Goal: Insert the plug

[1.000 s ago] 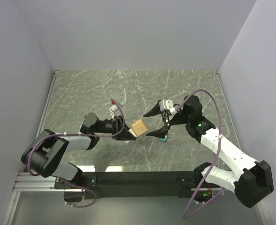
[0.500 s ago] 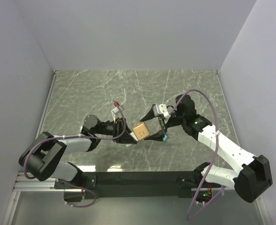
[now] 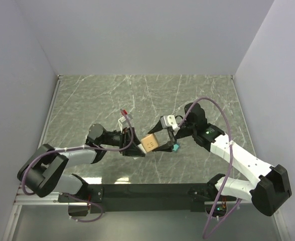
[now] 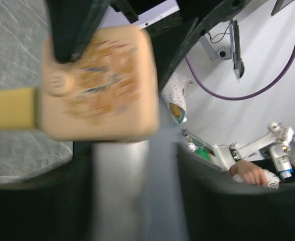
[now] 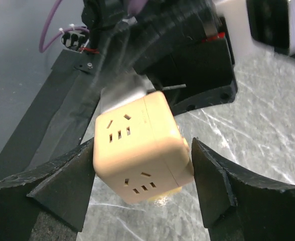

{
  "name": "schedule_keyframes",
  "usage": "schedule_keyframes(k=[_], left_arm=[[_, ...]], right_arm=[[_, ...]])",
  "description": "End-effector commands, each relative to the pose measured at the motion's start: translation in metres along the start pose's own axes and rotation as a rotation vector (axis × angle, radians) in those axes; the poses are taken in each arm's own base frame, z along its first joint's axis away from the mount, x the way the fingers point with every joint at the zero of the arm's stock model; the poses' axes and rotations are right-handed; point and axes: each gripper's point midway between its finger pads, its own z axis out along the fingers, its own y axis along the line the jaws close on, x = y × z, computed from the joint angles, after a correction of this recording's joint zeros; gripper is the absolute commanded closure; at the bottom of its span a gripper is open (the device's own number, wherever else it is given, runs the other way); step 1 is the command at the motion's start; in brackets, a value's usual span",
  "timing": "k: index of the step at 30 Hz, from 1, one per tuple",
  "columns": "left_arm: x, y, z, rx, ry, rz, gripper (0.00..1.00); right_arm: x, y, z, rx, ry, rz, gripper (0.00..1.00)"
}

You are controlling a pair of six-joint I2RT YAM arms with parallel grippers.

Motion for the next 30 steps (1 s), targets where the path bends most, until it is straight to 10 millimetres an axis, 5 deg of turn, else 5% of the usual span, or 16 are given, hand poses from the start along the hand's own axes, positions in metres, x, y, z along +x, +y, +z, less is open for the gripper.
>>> schedule_keyframes(k=[1, 6, 14, 18, 24, 30], left_arm=[[-0.024, -0.007, 0.003, -0.034, -0.070, 0.172, 0.28], [-0.047, 0.014, -0.009, -0.192, -0.159, 0.207, 0.02], [-0.066, 0.066, -0.055, -0.553, -0.299, 0.167, 0.01], [-0.075, 0.095, -0.094, -0.799, -0.399, 0.150, 0.00], [-0.085, 0.098, -0.133, -0.977, -0.539, 0.169, 0.01], [-0.087, 0.094, -0.142, -1.001, -0.587, 0.192, 0.00]], right_arm=[[-0.009, -0.004, 0.006, -0.004, -0.019, 0.015, 0.85], [-0.001, -0.021, 0.008, 0.088, -0.005, 0.097, 0.94], [0.021, -0.047, 0.017, 0.179, 0.008, 0.220, 0.97], [0.034, -0.059, 0.022, 0.208, 0.029, 0.267, 0.98], [0.066, -0.072, 0.031, 0.238, 0.088, 0.334, 0.99], [0.091, -0.078, 0.045, 0.253, 0.169, 0.367, 0.99]])
